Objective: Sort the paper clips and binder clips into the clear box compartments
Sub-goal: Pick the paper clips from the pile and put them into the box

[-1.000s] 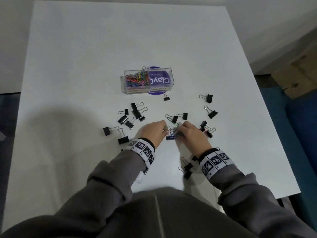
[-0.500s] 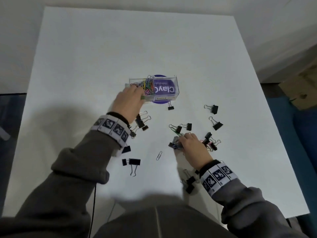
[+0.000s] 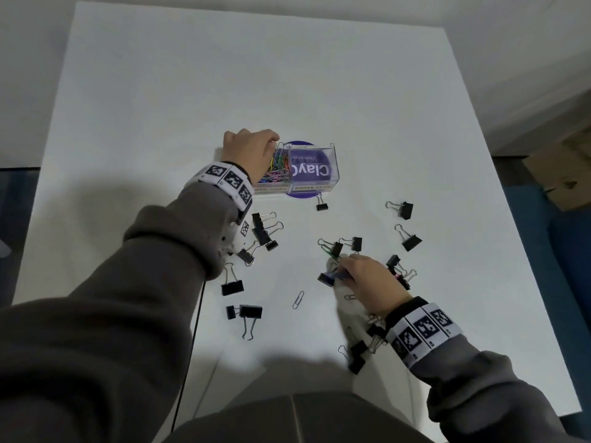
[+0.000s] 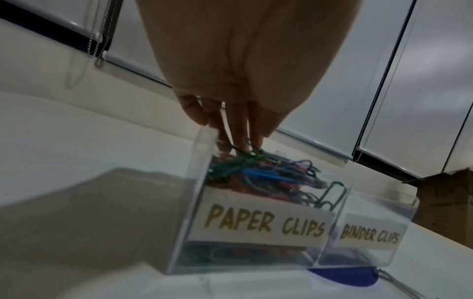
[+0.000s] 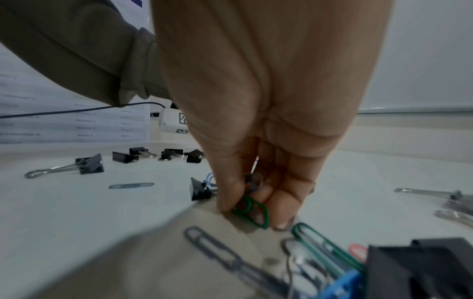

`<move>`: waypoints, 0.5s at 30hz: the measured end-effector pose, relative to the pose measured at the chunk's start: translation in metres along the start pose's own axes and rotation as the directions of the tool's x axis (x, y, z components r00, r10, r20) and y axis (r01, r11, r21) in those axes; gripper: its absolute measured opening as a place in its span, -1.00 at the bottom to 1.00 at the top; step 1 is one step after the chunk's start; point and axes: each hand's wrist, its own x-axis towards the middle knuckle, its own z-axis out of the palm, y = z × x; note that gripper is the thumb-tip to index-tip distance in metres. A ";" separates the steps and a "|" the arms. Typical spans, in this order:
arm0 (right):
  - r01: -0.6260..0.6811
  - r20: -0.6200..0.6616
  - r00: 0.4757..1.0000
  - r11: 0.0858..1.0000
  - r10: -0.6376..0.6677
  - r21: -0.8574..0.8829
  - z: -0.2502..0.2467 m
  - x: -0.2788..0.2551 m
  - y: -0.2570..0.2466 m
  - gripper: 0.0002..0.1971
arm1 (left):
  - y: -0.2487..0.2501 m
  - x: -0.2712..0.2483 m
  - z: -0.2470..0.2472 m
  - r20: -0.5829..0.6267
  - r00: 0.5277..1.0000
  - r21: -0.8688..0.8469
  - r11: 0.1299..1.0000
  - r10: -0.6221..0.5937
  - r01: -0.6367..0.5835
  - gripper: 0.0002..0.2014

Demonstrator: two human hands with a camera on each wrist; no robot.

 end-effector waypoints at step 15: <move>0.050 -0.274 0.961 0.964 0.025 0.260 -0.078 0.022 -0.014 -0.95 | -0.013 -0.021 -0.016 -0.244 0.967 -0.451 0.892 -0.077 -0.043 -0.85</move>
